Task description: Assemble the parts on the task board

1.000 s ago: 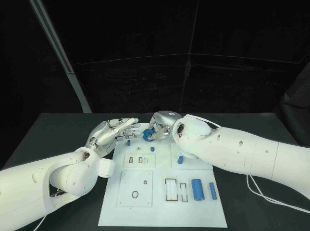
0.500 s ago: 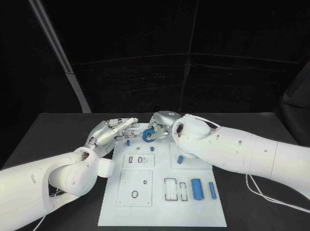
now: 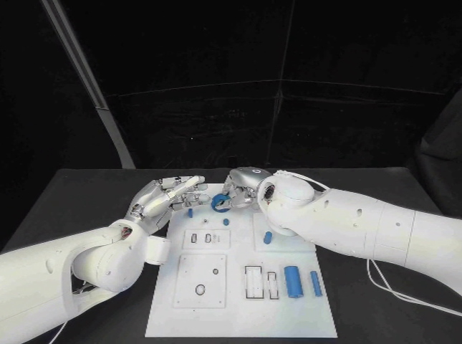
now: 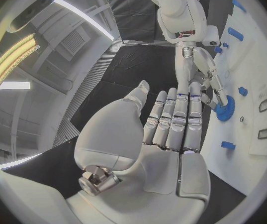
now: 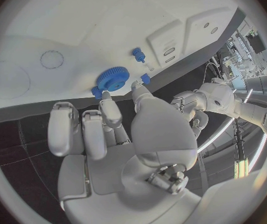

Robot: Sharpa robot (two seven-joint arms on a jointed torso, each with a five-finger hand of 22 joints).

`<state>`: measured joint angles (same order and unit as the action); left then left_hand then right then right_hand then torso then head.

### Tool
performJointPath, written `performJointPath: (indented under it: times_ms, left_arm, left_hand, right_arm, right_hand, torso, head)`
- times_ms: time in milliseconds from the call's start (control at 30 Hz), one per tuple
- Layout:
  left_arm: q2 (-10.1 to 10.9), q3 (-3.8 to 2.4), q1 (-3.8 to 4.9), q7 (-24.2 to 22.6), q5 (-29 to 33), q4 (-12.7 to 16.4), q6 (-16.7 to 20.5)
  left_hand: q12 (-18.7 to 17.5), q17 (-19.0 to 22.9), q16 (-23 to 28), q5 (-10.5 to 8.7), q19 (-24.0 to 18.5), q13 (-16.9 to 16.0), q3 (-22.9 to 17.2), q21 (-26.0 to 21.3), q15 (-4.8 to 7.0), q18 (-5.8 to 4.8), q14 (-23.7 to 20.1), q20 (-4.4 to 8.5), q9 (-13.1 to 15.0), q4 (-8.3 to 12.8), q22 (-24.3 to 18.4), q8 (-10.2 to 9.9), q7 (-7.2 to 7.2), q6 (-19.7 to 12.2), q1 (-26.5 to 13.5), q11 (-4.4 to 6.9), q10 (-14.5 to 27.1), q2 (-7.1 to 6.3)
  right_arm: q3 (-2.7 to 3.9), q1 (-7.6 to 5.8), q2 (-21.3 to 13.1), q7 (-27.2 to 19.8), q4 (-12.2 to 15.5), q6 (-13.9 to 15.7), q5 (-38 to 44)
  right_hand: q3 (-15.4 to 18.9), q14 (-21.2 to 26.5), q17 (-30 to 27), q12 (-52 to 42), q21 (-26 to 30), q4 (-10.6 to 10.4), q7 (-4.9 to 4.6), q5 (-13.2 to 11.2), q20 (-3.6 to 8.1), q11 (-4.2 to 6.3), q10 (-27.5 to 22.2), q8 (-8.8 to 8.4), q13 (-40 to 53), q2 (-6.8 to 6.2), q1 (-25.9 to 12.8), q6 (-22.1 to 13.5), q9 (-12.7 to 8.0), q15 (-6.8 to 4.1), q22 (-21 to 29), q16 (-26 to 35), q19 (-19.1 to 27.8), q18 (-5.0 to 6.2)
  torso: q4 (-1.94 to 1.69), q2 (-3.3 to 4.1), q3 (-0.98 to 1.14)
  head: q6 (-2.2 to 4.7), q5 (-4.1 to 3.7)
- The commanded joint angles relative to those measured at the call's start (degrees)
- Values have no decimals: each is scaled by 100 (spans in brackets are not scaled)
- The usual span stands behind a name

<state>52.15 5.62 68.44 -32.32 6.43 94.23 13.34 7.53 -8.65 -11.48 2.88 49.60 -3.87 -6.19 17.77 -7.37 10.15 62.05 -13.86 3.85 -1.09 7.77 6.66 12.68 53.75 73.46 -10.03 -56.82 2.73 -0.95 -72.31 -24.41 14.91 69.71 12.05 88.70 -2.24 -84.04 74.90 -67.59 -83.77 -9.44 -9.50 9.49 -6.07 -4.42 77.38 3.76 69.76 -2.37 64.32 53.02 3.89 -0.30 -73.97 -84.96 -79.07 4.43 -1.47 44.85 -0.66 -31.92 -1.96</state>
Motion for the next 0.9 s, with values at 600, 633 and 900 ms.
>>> performJointPath:
  times_ms: [600,633,900]
  left_arm:
    - [13,-5,9,9,-6,10,-70]
    - [18,-5,9,8,-6,10,-71]
    - [79,-5,10,-1,-6,14,-62]
  left_hand:
    - [-32,-6,21,4,-21,8,7,-28,-6,37,-30,-8,-5,37,-8,-28,10,40,60,4,-31,-2]
    - [-32,-6,21,4,-21,8,7,-28,-6,37,-30,-8,-5,37,-8,-28,10,40,60,4,-31,-2]
    - [-37,-6,28,4,-22,9,7,-31,-7,37,-33,-8,-6,42,-11,-31,11,39,60,3,-31,-2]
  right_arm:
    - [-2,-7,-187,-152,132,235,-164]
    - [-2,-6,-242,-232,173,380,-203]
    - [-3,-3,-1093,-1577,731,1207,-1421]
  right_hand:
    - [343,-400,556,-135,-25,16,-20,345,-63,-22,88,-12,114,113,309,-126,-3,64,-72,-40,-54,-102]
    - [353,-401,559,-146,-27,28,-19,375,-63,-21,94,-11,124,121,338,-124,-3,64,-75,-42,-56,-102]
    - [242,-362,408,-11,28,360,3,348,-47,6,2,2,25,235,925,-79,4,43,45,46,35,-75]
  torso:
    - [-4,-2,2]
    - [-4,-2,2]
    - [29,-21,0]
  head:
    - [-16,2]
    - [-16,2]
    - [15,12]
